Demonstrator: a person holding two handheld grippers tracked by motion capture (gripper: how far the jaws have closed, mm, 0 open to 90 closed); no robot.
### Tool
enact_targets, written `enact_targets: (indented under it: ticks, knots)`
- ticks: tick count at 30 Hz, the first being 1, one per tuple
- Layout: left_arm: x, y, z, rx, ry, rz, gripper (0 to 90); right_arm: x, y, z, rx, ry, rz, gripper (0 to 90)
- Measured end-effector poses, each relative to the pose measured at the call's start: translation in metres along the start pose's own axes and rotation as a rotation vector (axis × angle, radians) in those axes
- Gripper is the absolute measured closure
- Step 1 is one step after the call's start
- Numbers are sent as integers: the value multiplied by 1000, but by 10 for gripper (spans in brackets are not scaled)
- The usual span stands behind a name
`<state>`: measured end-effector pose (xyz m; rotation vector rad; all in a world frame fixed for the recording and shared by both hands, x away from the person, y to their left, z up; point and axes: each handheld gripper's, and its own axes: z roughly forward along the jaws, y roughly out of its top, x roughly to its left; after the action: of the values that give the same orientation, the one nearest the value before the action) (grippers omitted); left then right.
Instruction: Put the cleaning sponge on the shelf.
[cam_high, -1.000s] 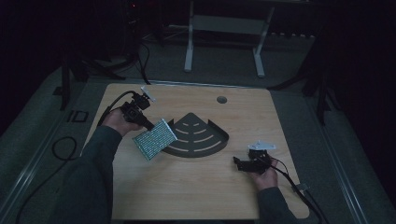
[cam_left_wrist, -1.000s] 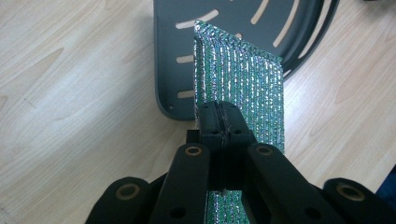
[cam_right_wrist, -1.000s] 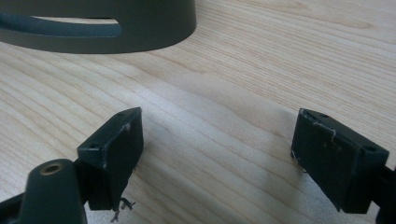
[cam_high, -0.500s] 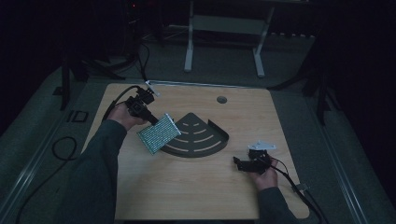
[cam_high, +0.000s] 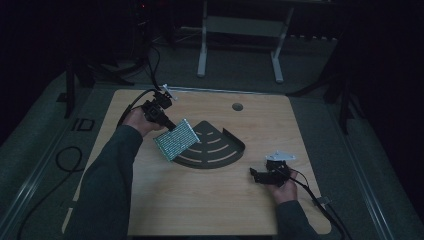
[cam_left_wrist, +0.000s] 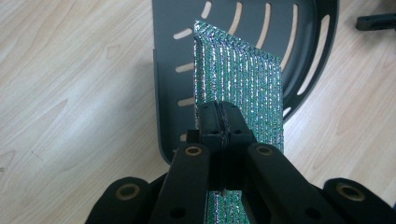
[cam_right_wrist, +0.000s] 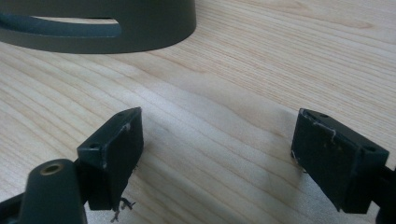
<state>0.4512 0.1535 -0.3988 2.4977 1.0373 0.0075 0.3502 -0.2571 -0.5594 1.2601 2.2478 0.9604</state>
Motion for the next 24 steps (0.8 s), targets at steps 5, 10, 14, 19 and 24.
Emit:
enact_targets:
  ticks: [5,10,14,19,24]
  knots:
    - [0,6,5,-9,19,-7,900,0,0,0,0,0,0,164]
    - [-1,12,8,-11,26,-4,900,0,0,0,-1,0,2,164]
    - [-1,17,9,-10,30,1,900,0,0,0,-1,0,1,164]
    - [3,21,11,-20,24,-7,900,0,0,0,-1,1,1,164]
    - [6,22,14,-19,26,-7,900,0,0,0,0,1,0,164]
